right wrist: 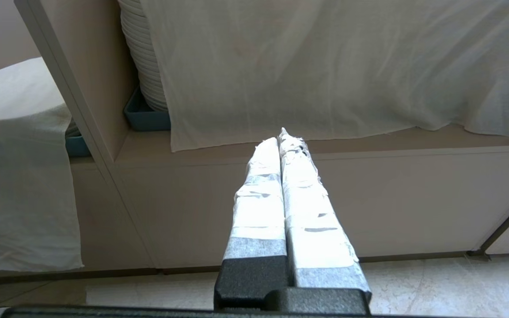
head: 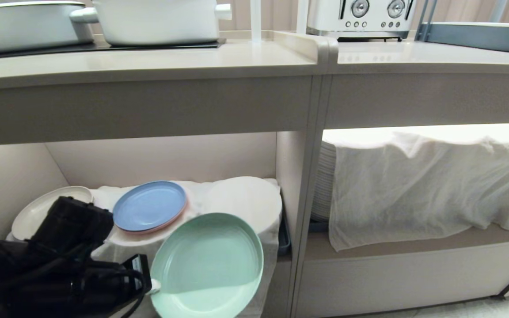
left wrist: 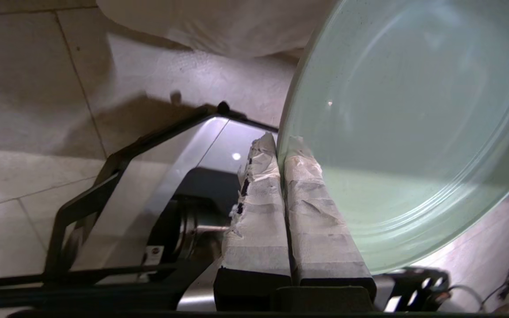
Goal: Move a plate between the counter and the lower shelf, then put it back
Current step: Put the plate in the cupboard
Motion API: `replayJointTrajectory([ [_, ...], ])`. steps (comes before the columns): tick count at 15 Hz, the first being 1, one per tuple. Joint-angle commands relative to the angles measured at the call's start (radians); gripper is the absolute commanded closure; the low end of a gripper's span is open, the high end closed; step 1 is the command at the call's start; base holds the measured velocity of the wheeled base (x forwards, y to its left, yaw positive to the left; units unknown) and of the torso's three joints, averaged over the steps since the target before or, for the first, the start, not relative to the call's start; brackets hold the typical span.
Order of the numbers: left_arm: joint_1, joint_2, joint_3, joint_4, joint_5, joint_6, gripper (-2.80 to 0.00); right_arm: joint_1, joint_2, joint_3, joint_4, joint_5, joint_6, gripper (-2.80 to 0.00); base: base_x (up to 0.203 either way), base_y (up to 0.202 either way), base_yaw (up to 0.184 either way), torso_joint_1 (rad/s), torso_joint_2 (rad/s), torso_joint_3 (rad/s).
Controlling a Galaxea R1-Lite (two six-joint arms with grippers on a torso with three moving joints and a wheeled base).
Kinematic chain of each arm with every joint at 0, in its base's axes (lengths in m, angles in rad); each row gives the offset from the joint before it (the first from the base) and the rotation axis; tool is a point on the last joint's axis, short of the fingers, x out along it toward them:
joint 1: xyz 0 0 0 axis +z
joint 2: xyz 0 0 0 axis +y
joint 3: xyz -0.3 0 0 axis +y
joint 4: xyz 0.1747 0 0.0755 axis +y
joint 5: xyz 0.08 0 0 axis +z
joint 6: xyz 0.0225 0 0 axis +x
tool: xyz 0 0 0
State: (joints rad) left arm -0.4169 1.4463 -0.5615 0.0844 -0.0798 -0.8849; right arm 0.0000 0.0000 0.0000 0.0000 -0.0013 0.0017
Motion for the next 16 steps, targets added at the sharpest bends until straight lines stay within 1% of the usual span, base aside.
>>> replayJointTrajectory([
  [1, 0.029, 0.101, -0.05, -0.012, -0.006, -0.041, 0.0, 0.0, 0.0, 0.0, 0.0, 0.0, 0.0, 0.0, 0.0, 0.0, 0.0, 0.0, 0.0, 0.0],
  [3, 0.032, 0.142, -0.083, -0.015, -0.017, -0.078, 0.0, 0.0, 0.0, 0.0, 0.0, 0.0, 0.0, 0.0, 0.0, 0.0, 0.0, 0.0, 0.0, 0.0],
  [6, 0.031, 0.202, -0.15, -0.014, -0.018, -0.156, 0.0, 0.0, 0.0, 0.0, 0.0, 0.0, 0.0, 0.0, 0.0, 0.0, 0.0, 0.0, 0.0, 0.0],
  [9, 0.03, 0.268, -0.198, -0.014, -0.016, -0.213, 0.0, 0.0, 0.0, 0.0, 0.0, 0.0, 0.0, 0.0, 0.0, 0.0, 0.0, 0.0, 0.0, 0.0],
  [12, 0.026, 0.339, -0.248, -0.014, -0.008, -0.3, 0.0, 0.0, 0.0, 0.0, 0.0, 0.0, 0.0, 0.0, 0.0, 0.0, 0.0, 0.0, 0.0, 0.0],
  [13, 0.026, 0.359, -0.261, -0.014, -0.008, -0.319, 0.0, 0.0, 0.0, 0.0, 0.0, 0.0, 0.0, 0.0, 0.0, 0.0, 0.0, 0.0, 0.0, 0.0],
  [16, 0.01, 0.408, -0.297, -0.014, 0.006, -0.333, 0.0, 0.0, 0.0, 0.0, 0.0, 0.0, 0.0, 0.0, 0.0, 0.0, 0.0, 0.0, 0.0, 0.0],
])
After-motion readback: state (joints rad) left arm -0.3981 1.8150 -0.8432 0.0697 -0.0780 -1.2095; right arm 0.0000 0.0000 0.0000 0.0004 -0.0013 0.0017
